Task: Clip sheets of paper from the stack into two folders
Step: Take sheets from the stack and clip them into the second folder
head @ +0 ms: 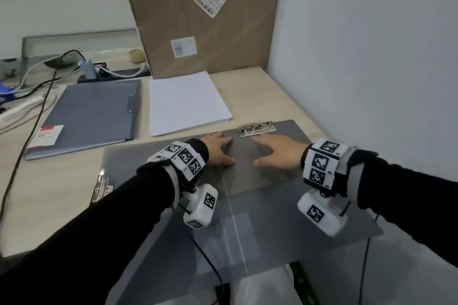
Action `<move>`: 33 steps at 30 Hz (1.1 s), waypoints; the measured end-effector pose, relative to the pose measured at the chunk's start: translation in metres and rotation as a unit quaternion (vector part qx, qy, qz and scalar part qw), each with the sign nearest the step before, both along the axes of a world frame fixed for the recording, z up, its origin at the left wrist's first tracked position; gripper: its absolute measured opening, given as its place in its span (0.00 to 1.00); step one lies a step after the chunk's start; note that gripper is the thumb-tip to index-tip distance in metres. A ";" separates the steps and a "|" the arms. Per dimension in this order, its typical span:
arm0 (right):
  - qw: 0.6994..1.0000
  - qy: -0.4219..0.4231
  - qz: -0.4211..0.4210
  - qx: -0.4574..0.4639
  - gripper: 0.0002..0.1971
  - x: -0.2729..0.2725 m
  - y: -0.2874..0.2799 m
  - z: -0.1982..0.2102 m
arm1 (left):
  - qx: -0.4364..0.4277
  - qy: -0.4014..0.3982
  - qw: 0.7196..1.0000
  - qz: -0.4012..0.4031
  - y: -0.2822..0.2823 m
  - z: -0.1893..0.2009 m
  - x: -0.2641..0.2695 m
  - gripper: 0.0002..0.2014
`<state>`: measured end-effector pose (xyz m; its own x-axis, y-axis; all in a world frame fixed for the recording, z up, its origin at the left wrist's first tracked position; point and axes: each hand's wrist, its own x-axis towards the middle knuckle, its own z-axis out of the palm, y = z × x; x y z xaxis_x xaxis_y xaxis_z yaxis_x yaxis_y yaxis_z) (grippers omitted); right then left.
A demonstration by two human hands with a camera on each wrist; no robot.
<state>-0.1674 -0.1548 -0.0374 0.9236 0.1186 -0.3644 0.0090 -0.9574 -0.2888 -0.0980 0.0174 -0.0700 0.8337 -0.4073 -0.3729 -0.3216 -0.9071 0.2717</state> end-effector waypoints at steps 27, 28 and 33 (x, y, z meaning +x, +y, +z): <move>0.973 -0.008 0.090 -0.211 0.33 0.072 0.023 -0.033 | 0.026 -0.015 0.999 -0.033 0.006 -0.032 0.024 0.42; 0.972 -0.007 0.091 -0.215 0.33 0.072 0.023 -0.033 | 0.027 -0.017 0.999 -0.037 0.006 -0.030 0.024 0.42; 0.962 -0.006 0.109 -0.249 0.33 0.069 0.025 -0.030 | 0.035 -0.022 0.998 -0.046 0.008 -0.026 0.020 0.42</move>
